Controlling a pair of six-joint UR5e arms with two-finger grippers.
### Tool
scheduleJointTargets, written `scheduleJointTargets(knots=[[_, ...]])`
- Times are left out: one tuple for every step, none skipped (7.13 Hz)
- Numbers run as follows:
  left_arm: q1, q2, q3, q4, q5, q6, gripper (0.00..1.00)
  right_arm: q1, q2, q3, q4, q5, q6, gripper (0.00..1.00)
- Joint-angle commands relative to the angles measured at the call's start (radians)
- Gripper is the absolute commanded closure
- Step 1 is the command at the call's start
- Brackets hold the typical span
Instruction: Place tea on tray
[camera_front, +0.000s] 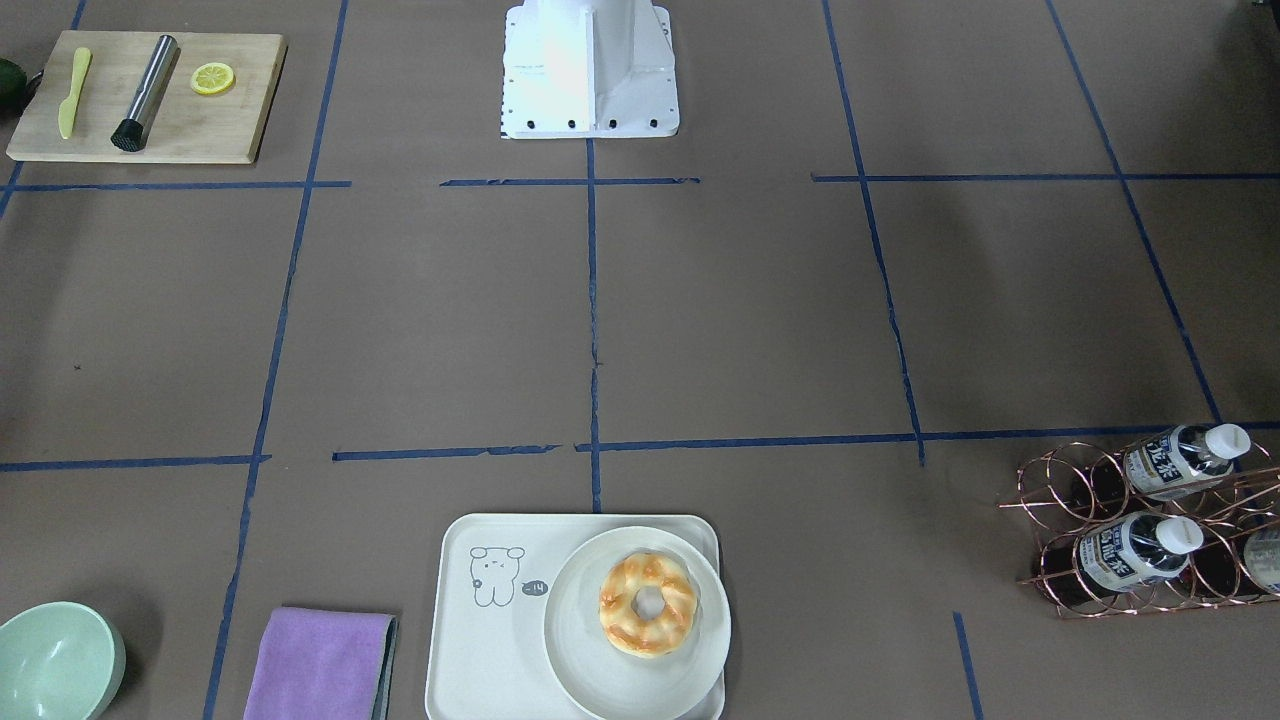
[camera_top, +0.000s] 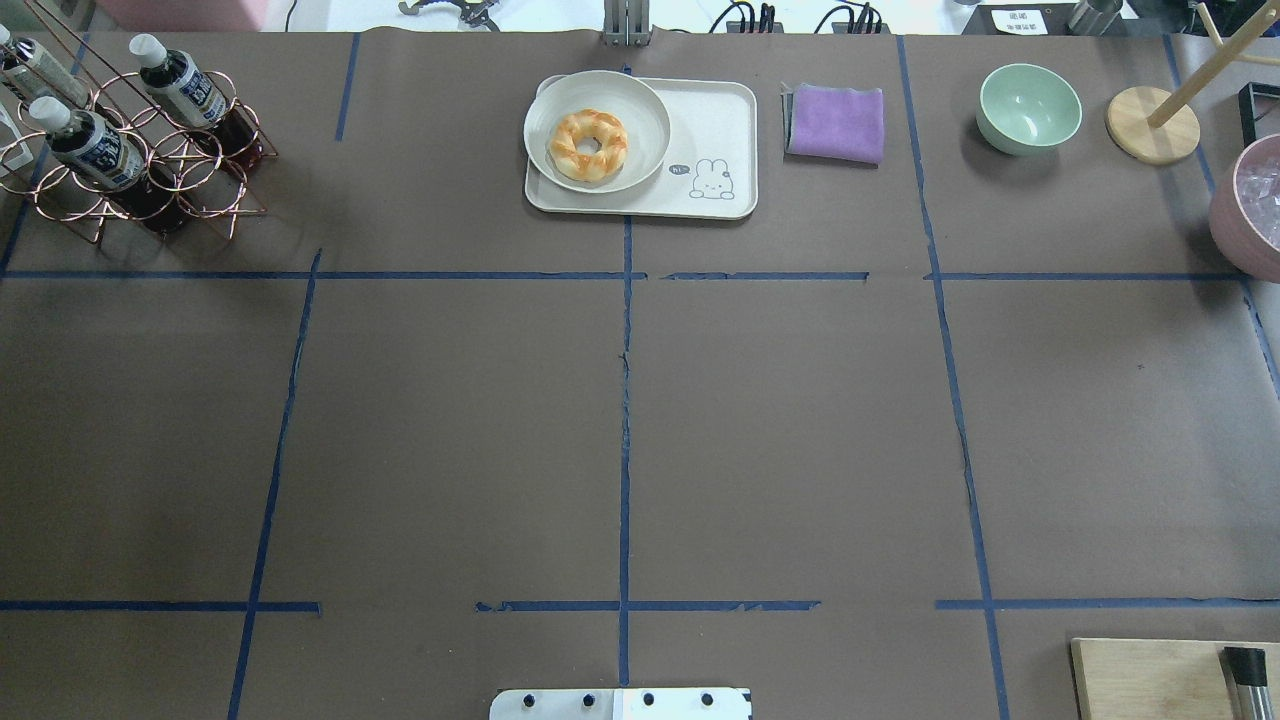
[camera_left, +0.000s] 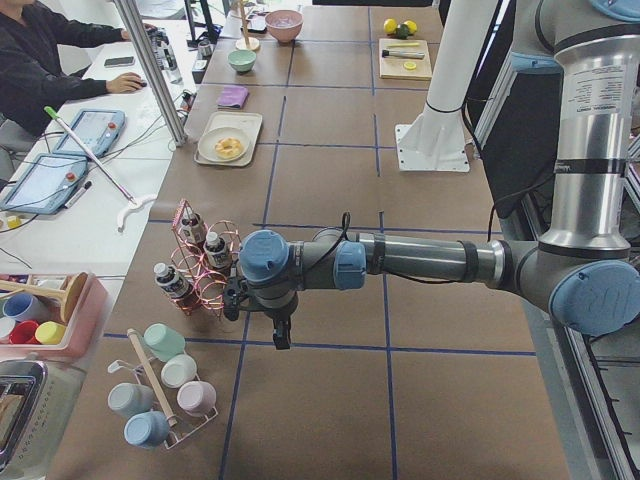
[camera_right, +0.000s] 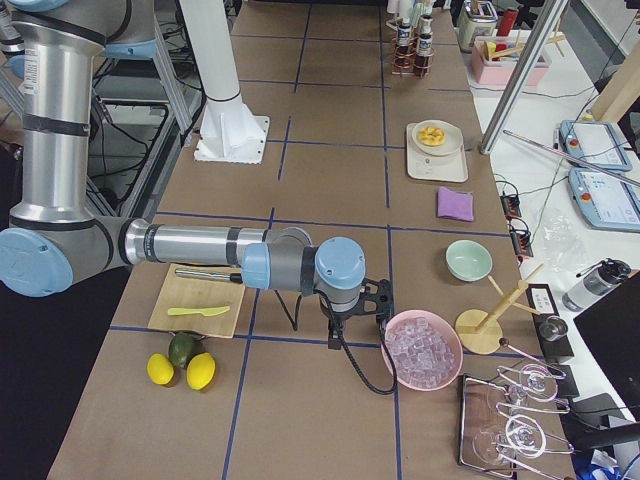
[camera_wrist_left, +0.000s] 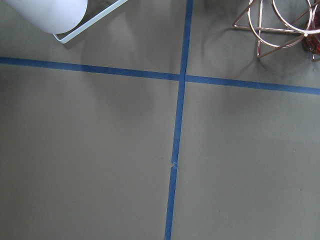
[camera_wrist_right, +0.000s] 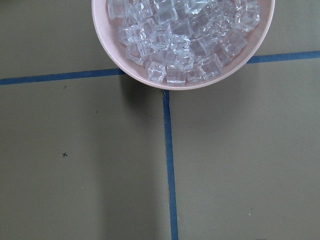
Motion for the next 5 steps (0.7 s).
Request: scheduleJointTargets(knots=[[0.002, -0.002, 0.000, -0.001, 0.000, 0.000, 0.00, -0.001, 0.006, 0.009, 0.000, 0.000, 0.000, 0.00], [0.000, -0.002, 0.000, -0.002, 0.000, 0.000, 0.00, -0.001, 0.006, 0.000, 0.000, -0.002, 0.000, 0.00], [0.002, -0.002, 0.000, -0.002, 0.000, 0.000, 0.00, -0.001, 0.006, 0.001, 0.000, -0.002, 0.000, 0.00], [0.002, -0.002, 0.000, -0.002, 0.000, 0.000, 0.00, 0.000, 0.006, 0.001, 0.000, -0.002, 0.000, 0.00], [0.002, -0.002, 0.000, -0.002, 0.000, 0.000, 0.00, -0.001, 0.006, 0.001, 0.000, -0.002, 0.000, 0.00]])
